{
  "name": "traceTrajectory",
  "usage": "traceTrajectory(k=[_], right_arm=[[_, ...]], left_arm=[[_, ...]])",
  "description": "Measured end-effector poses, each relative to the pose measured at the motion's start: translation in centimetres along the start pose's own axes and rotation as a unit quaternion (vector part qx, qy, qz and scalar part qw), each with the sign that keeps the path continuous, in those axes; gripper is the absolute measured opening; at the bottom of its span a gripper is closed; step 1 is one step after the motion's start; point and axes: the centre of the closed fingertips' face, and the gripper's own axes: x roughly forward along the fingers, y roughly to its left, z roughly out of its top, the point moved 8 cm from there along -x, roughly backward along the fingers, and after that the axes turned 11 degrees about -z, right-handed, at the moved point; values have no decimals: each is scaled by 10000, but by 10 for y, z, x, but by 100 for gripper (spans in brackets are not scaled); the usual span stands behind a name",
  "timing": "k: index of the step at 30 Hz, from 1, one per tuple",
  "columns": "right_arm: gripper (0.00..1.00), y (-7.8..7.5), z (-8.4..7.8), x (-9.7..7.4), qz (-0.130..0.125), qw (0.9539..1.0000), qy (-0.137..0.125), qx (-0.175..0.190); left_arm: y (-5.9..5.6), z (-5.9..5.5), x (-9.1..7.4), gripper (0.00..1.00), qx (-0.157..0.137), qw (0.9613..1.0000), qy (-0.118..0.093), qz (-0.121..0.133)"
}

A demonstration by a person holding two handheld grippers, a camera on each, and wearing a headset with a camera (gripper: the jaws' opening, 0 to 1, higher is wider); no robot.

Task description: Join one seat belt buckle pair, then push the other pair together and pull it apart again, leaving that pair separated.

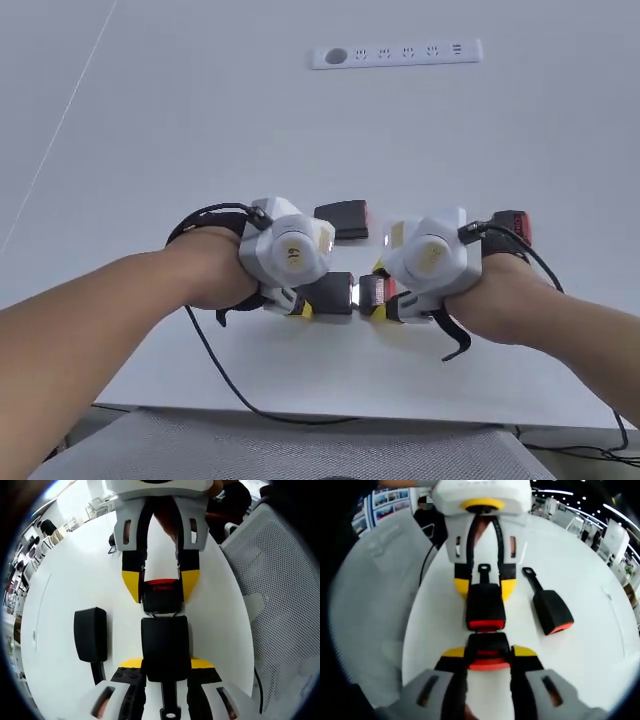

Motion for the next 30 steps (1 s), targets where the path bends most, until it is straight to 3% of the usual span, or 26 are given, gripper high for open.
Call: traceTrajectory(k=[6,12,30], right_arm=[[30,1,0,-2,8,9998,91,-171],[30,0,-1,-2,7,9998,173,-123],[31,-1,-5,-3,70,10000,27,48]], left_arm=[[3,0,-1,31,-12,9999,128,-33],[4,-4,-4,30,-112,9999,-84,-27],[4,-4,-2,30,-125,9999,-81,-20]])
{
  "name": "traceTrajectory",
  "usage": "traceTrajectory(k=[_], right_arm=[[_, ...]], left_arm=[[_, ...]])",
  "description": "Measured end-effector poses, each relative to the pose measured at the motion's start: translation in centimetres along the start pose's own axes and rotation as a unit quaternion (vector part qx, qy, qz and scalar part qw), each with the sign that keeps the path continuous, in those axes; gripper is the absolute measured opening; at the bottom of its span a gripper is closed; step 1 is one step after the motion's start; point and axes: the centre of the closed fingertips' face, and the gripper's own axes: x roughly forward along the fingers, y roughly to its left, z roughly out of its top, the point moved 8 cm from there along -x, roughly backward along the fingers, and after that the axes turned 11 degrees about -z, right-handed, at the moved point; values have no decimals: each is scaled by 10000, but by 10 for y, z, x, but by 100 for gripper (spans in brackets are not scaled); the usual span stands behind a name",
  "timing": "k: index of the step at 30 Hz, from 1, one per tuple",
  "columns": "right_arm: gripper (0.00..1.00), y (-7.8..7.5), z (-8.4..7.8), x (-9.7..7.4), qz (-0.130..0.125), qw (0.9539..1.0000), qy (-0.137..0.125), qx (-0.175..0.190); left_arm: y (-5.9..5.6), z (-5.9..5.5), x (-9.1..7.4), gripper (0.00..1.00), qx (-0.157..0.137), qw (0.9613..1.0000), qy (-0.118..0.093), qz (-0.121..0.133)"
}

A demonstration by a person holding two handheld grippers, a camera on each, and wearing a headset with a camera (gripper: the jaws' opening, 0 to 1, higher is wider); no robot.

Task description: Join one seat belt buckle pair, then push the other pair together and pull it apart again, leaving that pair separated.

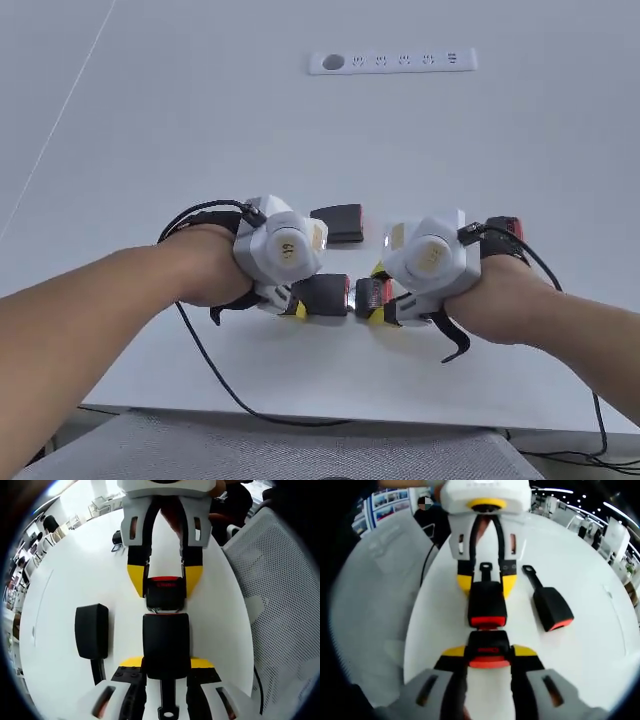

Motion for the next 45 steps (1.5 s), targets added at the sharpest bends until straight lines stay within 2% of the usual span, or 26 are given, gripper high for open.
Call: traceTrajectory(k=[6,11,15,20,22,24,26,29,31,33,37,40,42,45], right_arm=[[32,0,1,1,-13,10000,-8,0],[32,0,0,1,-7,10000,-54,18],[33,0,-1,1,-18,10000,-69,18],[34,2,4,3,-46,9999,133,-59],[34,1,4,3,-17,9999,136,-58],[35,1,3,2,4,9999,91,-60],[34,2,4,-2,46,9999,13,97],[34,1,10,-12,-39,9997,-220,70],[35,-2,12,-20,-61,9992,-388,60],[35,-6,13,-30,35,9986,-502,139],[34,-21,9,-51,-67,9982,-585,149],[34,-34,-1,-65,-131,9979,-588,235],[34,-43,-10,-73,-249,9978,-547,266],[34,-55,-24,-86,-401,9973,-491,364]], left_arm=[[1,-2,1,30,-39,10000,-80,20],[0,0,1,30,-58,10000,56,59],[0,0,1,31,-92,9999,69,49],[0,4,2,33,-15,9998,193,2],[0,7,1,33,-20,9996,285,-7],[-1,8,1,33,-36,9993,367,20],[-2,8,1,33,-163,9990,413,88],[-8,11,-3,33,-108,9985,503,171],[-10,13,-10,32,-84,9988,457,158],[-10,18,-17,33,-130,9991,375,141],[-5,34,-34,37,-142,9994,39,308],[3,42,-43,38,-206,9991,-91,369],[14,46,-48,39,-113,9981,-189,568],[28,50,-55,41,-271,9967,-359,682]])
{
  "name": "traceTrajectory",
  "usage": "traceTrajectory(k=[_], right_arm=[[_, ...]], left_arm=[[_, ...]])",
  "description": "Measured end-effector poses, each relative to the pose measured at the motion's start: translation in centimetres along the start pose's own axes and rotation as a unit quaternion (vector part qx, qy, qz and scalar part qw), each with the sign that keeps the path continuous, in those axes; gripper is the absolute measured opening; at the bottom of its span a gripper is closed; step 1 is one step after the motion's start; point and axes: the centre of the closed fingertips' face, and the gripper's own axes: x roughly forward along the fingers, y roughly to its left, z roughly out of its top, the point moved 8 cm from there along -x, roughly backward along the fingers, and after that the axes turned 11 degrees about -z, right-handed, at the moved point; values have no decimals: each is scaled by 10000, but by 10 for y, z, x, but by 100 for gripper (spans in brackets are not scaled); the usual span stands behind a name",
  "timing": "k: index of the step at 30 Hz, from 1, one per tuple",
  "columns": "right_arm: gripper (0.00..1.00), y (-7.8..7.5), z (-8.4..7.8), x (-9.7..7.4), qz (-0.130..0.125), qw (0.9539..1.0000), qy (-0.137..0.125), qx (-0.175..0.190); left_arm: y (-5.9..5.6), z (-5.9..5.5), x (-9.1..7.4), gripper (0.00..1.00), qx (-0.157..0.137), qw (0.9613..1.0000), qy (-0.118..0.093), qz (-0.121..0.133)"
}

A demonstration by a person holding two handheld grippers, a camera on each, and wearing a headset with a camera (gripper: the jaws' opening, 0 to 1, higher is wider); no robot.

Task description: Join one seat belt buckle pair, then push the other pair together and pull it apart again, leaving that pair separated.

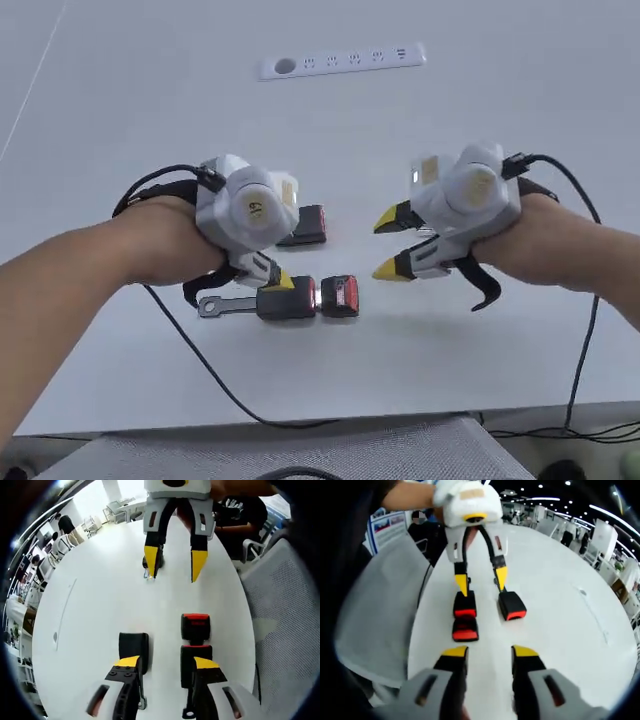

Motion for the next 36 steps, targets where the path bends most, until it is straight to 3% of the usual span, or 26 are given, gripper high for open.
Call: traceTrajectory(k=[3,8,16,20,22,24,32,36], right_arm=[[35,-11,-11,-9,37,9994,148,-308],[35,-37,-23,-17,-103,9988,286,-377],[35,-63,-58,-18,-109,9967,709,-391],[35,-69,-68,-16,-103,9962,785,-359],[36,-72,-71,-14,-70,9963,804,-285],[36,-73,-73,-13,-33,9964,802,-256],[35,-68,-82,-5,189,9957,872,-239],[35,-68,-93,-1,265,9948,962,-219]], left_arm=[[9,-3,0,40,-67,9999,110,53],[34,-12,0,43,-41,9996,125,267],[62,-23,12,43,-111,9996,195,177],[65,-27,17,44,-53,9996,271,105],[67,-27,21,41,111,9997,215,52],[67,-28,24,40,47,9998,213,-17],[66,-32,34,35,110,9991,252,-334],[65,-33,38,33,150,9988,292,-367]])
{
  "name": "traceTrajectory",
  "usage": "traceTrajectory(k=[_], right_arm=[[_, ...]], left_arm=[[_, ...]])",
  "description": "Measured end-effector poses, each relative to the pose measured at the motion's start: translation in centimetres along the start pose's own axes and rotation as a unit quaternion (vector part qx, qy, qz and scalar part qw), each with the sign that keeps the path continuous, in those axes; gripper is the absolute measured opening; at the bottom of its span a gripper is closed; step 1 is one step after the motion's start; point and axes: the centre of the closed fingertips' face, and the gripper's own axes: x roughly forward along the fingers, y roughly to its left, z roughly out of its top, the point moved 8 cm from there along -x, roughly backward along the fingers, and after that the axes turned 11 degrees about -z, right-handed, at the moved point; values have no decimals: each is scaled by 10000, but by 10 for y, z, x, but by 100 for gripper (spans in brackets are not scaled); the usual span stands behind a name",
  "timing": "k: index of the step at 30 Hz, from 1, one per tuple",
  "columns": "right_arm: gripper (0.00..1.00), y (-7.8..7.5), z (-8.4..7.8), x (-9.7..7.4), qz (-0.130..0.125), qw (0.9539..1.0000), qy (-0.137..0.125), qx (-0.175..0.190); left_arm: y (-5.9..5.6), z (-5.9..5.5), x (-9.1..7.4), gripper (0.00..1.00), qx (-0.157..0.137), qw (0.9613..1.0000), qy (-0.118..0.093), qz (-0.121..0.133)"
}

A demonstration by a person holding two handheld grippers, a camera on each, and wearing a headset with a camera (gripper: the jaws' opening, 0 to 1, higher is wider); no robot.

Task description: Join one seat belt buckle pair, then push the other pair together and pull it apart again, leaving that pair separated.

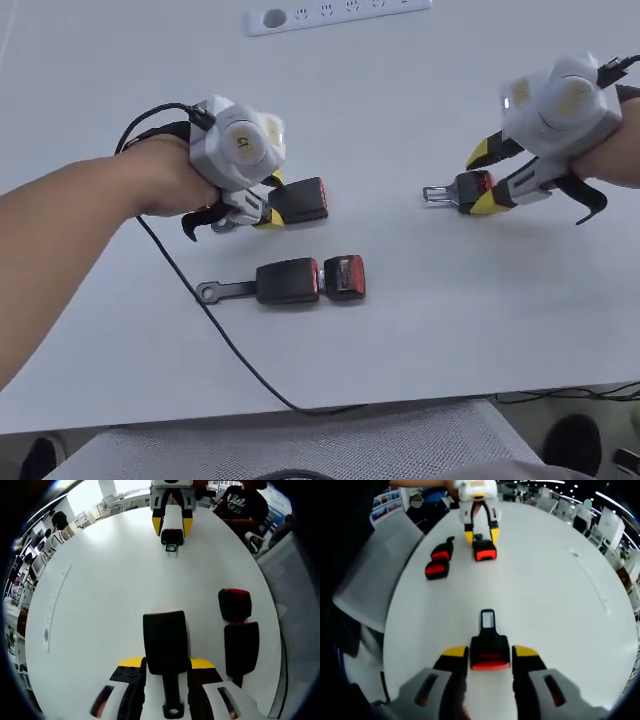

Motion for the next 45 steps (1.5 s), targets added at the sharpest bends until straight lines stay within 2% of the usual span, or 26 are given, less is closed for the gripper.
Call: traceTrajectory(k=[11,15,24,26,28,36,45], right_arm=[[33,1,-2,3,44,9999,13,-107],[33,1,-2,4,65,10000,10,-61],[32,0,1,5,17,10000,21,-14],[32,1,3,6,0,9997,-115,227],[32,4,5,7,-10,9998,-124,160],[32,6,20,17,-28,9996,-221,169],[32,11,47,34,-1,9991,-415,103]], left_arm=[[0,-2,4,32,-13,10000,11,-65],[3,-3,4,32,-180,9997,-105,-103],[3,-1,4,31,5,9999,27,-114],[3,-1,4,31,3,9999,24,-116],[3,-1,4,30,26,9999,29,-109],[3,-1,4,30,86,9999,26,-108],[2,-2,5,30,86,9999,-5,-95]])
